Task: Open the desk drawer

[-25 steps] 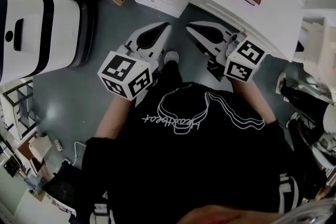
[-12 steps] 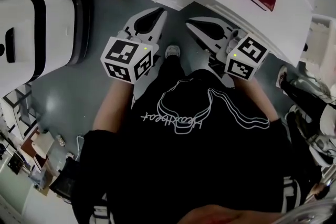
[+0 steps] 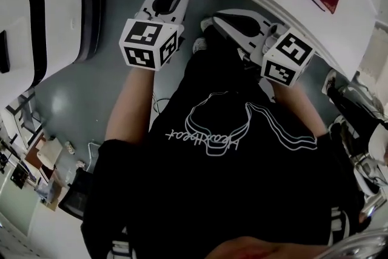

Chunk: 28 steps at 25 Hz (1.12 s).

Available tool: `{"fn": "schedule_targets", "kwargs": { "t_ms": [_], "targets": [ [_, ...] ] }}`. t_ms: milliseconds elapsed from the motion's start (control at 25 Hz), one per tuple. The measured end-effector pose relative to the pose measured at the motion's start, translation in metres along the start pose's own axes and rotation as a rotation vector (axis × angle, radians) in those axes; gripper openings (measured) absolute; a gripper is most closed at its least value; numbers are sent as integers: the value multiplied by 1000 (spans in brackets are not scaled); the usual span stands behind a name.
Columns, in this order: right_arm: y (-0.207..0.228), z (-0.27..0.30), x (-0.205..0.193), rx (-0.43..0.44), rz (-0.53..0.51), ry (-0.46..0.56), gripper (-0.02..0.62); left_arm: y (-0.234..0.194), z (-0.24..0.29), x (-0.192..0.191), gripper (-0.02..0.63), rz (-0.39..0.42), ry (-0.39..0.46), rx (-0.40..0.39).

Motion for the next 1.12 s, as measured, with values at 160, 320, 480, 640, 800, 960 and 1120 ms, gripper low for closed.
{"fn": "schedule_targets", "kwargs": {
  "t_ms": [160, 320, 480, 640, 800, 960, 1120],
  "targets": [
    [13, 3, -7, -3, 31, -25, 6, -16, 20, -15, 67, 9, -37, 1],
    [27, 7, -14, -3, 62, -40, 6, -35, 40, -30, 108, -1, -68, 38],
    [37, 7, -19, -2, 81, -60, 6, -51, 59, -42, 156, -4, -99, 87],
    [41, 5, -21, -11, 57, -91, 6, -68, 78, -58, 163, -2, -154, 120],
    [42, 6, -23, -2, 51, -108, 6, -78, 94, -70, 163, 13, -215, 110],
    [42, 5, -25, 11, 44, -114, 6, -86, 106, -75, 163, 15, -244, 104],
    [44, 7, -24, 13, 53, -110, 6, -91, 115, -74, 161, 51, -254, 107]
  ]
}}
Point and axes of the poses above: the fingertips, and each gripper's own axes: z forward along the fingers, y to its right, x out of its top, the point moved 8 cm from there along -z, backward along the fingers, and after that the axes turned 11 degrees about z, right-handed, at the moved point
